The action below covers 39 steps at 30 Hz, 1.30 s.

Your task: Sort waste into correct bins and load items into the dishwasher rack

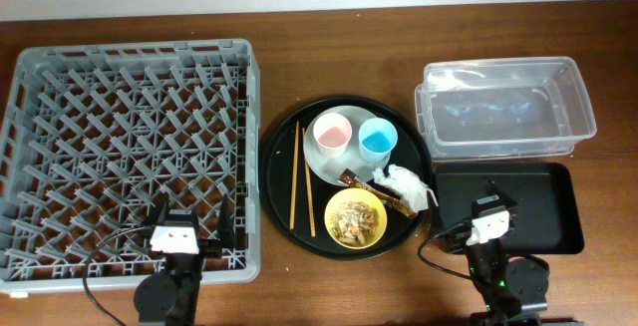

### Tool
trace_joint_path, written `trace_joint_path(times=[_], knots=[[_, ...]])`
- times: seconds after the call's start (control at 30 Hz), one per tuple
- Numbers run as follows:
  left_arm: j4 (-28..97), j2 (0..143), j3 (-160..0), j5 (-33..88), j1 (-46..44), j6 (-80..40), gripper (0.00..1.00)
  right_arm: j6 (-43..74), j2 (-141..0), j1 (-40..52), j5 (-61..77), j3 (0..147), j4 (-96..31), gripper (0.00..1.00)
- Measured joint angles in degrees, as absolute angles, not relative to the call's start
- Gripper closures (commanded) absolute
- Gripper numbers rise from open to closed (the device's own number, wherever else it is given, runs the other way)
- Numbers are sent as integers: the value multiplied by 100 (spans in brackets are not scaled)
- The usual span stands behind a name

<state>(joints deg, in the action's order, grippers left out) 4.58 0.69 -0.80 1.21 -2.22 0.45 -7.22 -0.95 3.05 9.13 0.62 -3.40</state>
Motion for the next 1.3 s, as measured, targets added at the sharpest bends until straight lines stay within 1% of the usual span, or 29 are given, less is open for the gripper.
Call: trace_joint_path(times=[0.7, 0.77, 0.8, 0.83, 0.87, 0.93, 1.0, 1.03, 1.07, 1.1, 1.17, 1.3], knots=[[456, 69, -80, 117, -222, 47, 0, -727, -95, 305, 913, 62, -340, 1], [38, 73, -56, 150, -222, 89, 0, -727, -95, 305, 913, 62, -340, 1], [-283, 69, -71, 303, -215, 108, 0, -725, -95, 305, 913, 62, -340, 2], [-329, 64, -233, 480, -217, 113, 0, -725, -95, 305, 913, 62, -340, 1], [-154, 64, -467, 580, -215, 115, 0, -725, -97, 305, 913, 62, -340, 1], [1389, 220, -2220, 694, -217, 137, 0, -722, -91, 305, 913, 62, -338, 1], [3070, 906, -4123, 779, -215, 156, 0, -725, -102, 305, 913, 60, -344, 1], [3507, 1304, -4851, 910, -215, 154, 0, -725, -93, 305, 913, 62, -338, 1], [3642, 1879, -5859, 1125, -215, 156, 0, -727, -93, 305, 913, 62, -342, 1], [3688, 2027, -6178, 1236, -215, 156, 0, -727, -93, 305, 913, 62, -342, 1], [3691, 2069, -6407, 1522, -215, 154, 0, -725, -95, 305, 910, 62, -342, 1], [3632, 2080, -6414, 2694, -215, 51, 0, -725, -95, 305, 913, 62, -342, 1]])
